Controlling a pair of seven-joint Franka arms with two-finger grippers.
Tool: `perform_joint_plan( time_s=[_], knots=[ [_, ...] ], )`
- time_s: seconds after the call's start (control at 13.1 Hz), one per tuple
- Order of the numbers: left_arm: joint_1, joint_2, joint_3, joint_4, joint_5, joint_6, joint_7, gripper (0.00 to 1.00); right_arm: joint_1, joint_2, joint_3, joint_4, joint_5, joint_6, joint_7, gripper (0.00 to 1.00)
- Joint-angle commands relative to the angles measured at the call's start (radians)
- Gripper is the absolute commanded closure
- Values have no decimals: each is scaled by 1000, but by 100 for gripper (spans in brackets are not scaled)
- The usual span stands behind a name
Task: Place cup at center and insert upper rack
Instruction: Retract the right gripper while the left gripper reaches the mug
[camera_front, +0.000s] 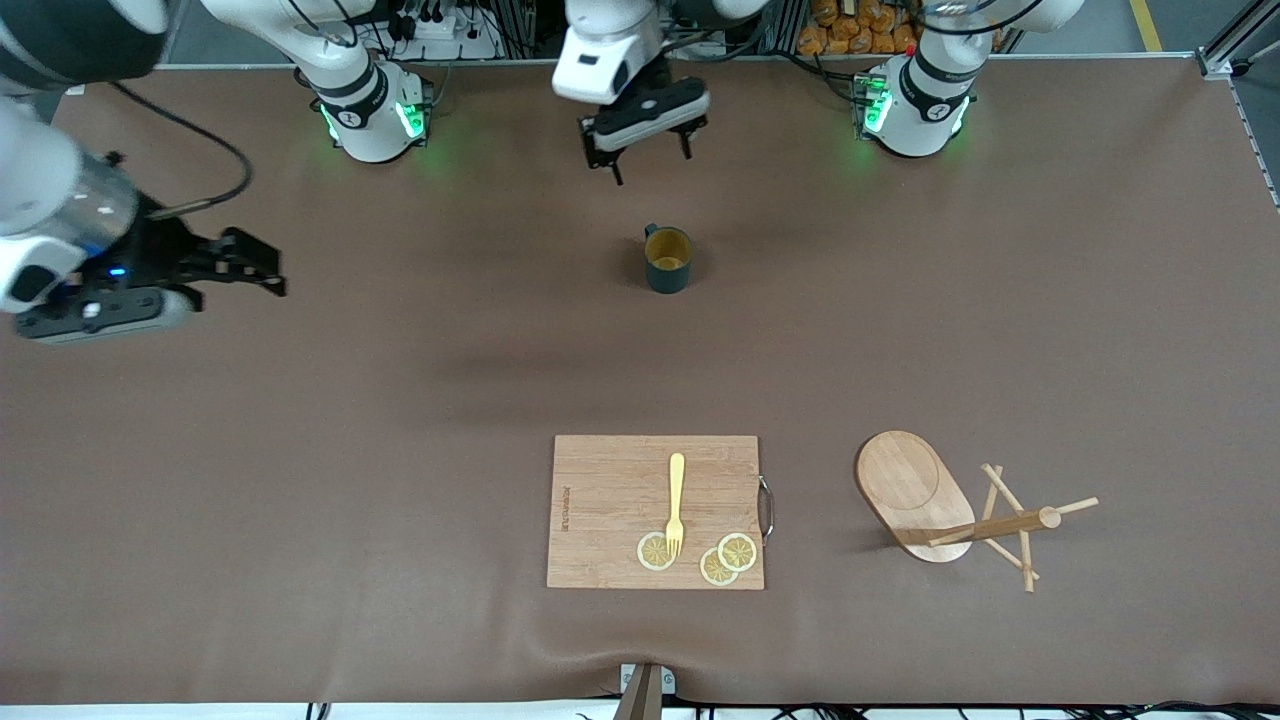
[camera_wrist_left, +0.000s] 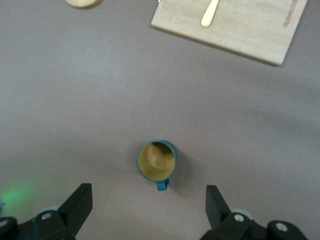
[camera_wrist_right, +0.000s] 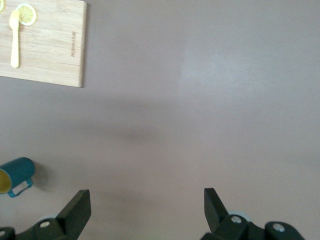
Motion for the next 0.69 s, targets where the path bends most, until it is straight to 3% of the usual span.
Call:
perform_joint_plan(
  time_s=[0.0,0.23,0.46,0.61],
  knots=[
    [-86,93,5,16,87,1,-195,0,-45,-14,18,-11,-14,-9,-57,0],
    [-161,169,5,-34,108,23,-394,0,-103,-14,18,-12,-17,-9,-94,0],
    [-200,181,3,-215,213,138,-588,0,-154,-13,-3,-12,-18,-9,-155,0],
    [-229,214,5,-267,242,167,-640,0,-153,-8,-19,-31,-17,-8,-179,0]
  ],
)
